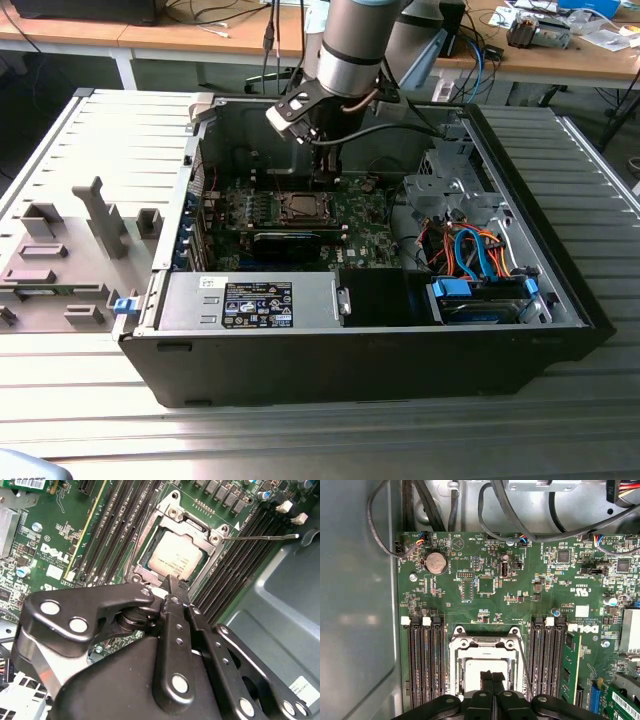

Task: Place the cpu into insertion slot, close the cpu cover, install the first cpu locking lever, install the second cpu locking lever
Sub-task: 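Close the cpu cover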

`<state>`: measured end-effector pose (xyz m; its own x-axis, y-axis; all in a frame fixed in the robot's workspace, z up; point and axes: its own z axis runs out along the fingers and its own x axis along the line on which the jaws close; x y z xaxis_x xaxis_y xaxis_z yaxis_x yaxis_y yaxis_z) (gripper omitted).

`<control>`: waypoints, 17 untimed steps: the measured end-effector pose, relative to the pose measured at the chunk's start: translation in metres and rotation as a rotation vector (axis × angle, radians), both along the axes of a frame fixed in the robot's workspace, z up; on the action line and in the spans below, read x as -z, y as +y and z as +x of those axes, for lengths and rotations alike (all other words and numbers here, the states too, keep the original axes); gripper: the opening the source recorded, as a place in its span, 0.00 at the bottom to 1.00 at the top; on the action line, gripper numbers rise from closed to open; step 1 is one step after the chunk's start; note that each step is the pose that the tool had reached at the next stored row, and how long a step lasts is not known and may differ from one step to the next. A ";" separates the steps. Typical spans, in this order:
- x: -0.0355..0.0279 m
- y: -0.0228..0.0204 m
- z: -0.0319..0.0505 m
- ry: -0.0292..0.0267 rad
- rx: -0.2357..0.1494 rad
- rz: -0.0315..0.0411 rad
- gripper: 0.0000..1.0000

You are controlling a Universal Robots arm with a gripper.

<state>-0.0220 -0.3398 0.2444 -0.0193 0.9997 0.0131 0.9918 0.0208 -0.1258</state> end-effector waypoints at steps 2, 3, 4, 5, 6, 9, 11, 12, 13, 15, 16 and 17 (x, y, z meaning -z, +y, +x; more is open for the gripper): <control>0.0001 0.0000 0.0000 -0.0034 0.000 0.0001 0.11; 0.0000 -0.0001 -0.0001 -0.0171 0.000 -0.0005 0.11; 0.0002 -0.0001 -0.0002 -0.0290 0.000 -0.0003 0.11; 0.0003 0.0000 -0.0004 -0.0529 0.000 -0.0001 0.11; 0.0004 0.0000 -0.0005 -0.0661 0.000 -0.0001 0.11; 0.0006 0.0000 -0.0009 -0.1072 0.000 -0.0001 0.11; 0.0007 0.0000 -0.0009 -0.1168 0.000 0.0002 0.11; 0.0007 0.0000 -0.0008 -0.1170 0.000 0.0002 0.11; 0.0006 0.0000 -0.0009 -0.1184 0.000 0.0000 0.11; 0.0006 0.0000 -0.0009 -0.1202 0.000 0.0000 0.11; 0.0006 0.0000 -0.0009 -0.1204 0.000 0.0000 0.11; 0.0006 0.0000 -0.0009 -0.1205 0.000 -0.0001 0.11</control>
<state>-0.0230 -0.3398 0.2438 -0.0208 0.9997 0.0106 0.9998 0.0208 -0.0056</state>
